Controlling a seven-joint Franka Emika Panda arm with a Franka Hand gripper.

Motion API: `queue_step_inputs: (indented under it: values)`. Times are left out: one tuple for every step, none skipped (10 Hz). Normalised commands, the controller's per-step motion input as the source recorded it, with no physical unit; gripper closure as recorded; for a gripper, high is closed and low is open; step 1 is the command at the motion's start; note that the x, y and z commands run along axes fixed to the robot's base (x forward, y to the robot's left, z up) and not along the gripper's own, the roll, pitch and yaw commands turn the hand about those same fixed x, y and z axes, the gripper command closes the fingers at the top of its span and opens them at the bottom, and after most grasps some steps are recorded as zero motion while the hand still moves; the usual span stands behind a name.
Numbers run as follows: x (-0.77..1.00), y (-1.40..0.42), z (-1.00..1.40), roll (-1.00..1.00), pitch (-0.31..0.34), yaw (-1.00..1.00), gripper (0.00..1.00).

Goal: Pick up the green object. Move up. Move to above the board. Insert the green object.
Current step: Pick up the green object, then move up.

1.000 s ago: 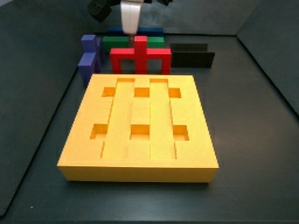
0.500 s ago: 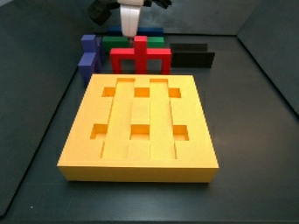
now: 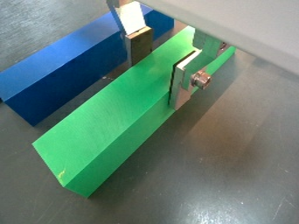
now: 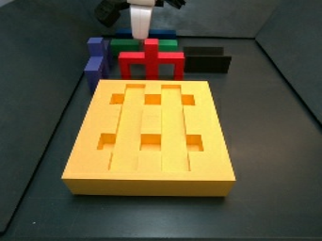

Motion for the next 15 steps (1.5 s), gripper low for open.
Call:
queue_step_inputs:
  values:
    - [0.00, 0.00, 0.00, 0.00, 0.000, 0.00, 1.00]
    - [0.00, 0.00, 0.00, 0.00, 0.000, 0.00, 1.00]
    - [0.00, 0.00, 0.00, 0.00, 0.000, 0.00, 1.00]
    - [0.00, 0.00, 0.00, 0.00, 0.000, 0.00, 1.00]
    - [0.00, 0.00, 0.00, 0.00, 0.000, 0.00, 1.00]
    - [0.00, 0.00, 0.00, 0.00, 0.000, 0.00, 1.00]
    - [0.00, 0.00, 0.00, 0.00, 0.000, 0.00, 1.00]
    - [0.00, 0.00, 0.00, 0.00, 0.000, 0.00, 1.00]
    - [0.00, 0.00, 0.00, 0.00, 0.000, 0.00, 1.00]
    - [0.00, 0.00, 0.00, 0.00, 0.000, 0.00, 1.00]
    - [0.00, 0.00, 0.00, 0.00, 0.000, 0.00, 1.00]
    - [0.00, 0.00, 0.00, 0.00, 0.000, 0.00, 1.00]
    - [0.00, 0.00, 0.83, 0.00, 0.000, 0.00, 1.00]
    - [0.01, 0.08, 0.82, 0.01, 0.004, 0.03, 1.00]
    - [-0.03, 0.05, 0.52, 0.04, 0.035, 0.01, 1.00]
